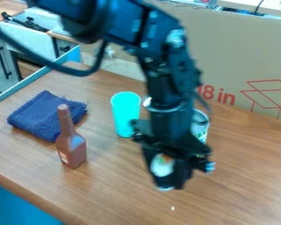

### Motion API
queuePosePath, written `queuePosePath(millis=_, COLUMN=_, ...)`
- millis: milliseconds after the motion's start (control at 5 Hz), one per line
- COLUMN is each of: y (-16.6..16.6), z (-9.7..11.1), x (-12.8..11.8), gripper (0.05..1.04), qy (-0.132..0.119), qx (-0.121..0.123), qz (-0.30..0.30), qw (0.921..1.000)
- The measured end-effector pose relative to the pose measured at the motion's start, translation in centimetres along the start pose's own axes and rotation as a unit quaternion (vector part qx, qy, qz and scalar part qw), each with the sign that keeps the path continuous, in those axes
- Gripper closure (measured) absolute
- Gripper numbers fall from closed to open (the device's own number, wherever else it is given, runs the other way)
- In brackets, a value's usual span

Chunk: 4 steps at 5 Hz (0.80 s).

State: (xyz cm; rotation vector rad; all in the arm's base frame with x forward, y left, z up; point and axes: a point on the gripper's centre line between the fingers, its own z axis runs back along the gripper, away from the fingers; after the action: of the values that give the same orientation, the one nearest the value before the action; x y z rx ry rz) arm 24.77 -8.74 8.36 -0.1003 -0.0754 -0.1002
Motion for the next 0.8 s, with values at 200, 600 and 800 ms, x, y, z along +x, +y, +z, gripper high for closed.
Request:
queuePosePath(millis=200, y=4.2, z=-1.0, x=-1.3, gripper=0.523, qy=0.014, qx=0.011, qz=0.035, qw=0.9992)
queuePosePath(millis=600, y=9.1, z=-2.0, x=-1.6, gripper=0.523, qy=-0.006, qx=0.019, qz=0.025, qw=0.9995)
queuePosePath(millis=800, y=8.9, z=-3.5, x=-2.2, gripper=0.523, qy=0.006, qx=0.005, qz=0.007, qw=0.9999)
